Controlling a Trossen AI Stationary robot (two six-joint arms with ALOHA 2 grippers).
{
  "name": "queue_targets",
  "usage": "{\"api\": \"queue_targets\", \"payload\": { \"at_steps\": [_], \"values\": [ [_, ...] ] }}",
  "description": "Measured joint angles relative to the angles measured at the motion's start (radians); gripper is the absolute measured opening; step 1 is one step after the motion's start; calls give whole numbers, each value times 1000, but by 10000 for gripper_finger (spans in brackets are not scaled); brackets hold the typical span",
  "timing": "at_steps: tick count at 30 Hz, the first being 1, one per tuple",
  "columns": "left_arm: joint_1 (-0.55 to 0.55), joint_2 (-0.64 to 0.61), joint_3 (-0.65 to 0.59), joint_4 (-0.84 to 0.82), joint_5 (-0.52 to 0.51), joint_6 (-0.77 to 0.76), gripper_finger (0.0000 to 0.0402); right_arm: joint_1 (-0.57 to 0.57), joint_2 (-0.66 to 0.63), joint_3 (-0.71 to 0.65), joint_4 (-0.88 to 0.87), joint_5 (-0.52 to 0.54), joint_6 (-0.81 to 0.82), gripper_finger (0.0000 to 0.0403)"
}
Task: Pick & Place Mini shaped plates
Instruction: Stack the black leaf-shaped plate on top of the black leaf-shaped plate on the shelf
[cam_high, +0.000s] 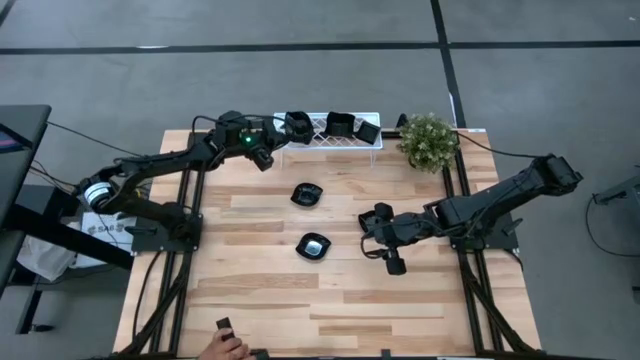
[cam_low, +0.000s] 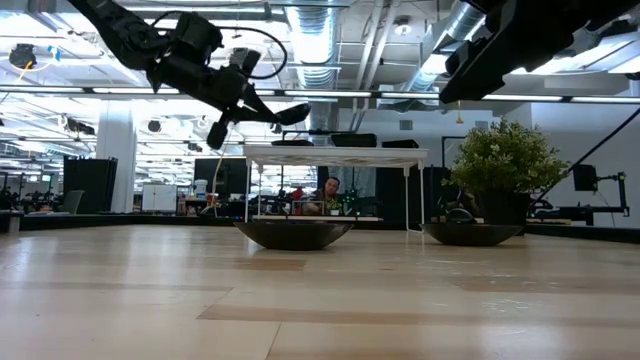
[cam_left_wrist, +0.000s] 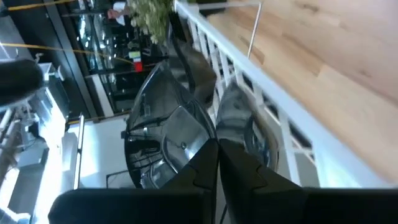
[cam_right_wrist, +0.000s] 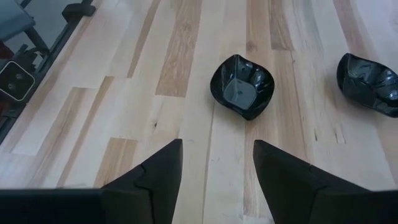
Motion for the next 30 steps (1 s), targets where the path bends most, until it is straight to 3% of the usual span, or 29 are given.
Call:
{"api": "queue_targets", "payload": {
  "at_steps": [17, 30],
  "values": [
    [5, 29, 0, 17, -12, -27, 20, 0, 0, 0, -3, 0, 1, 194],
    [11, 29, 0, 39, -27, -38, 81, -26, 0, 0, -3, 0, 2, 193]
  ]
}}
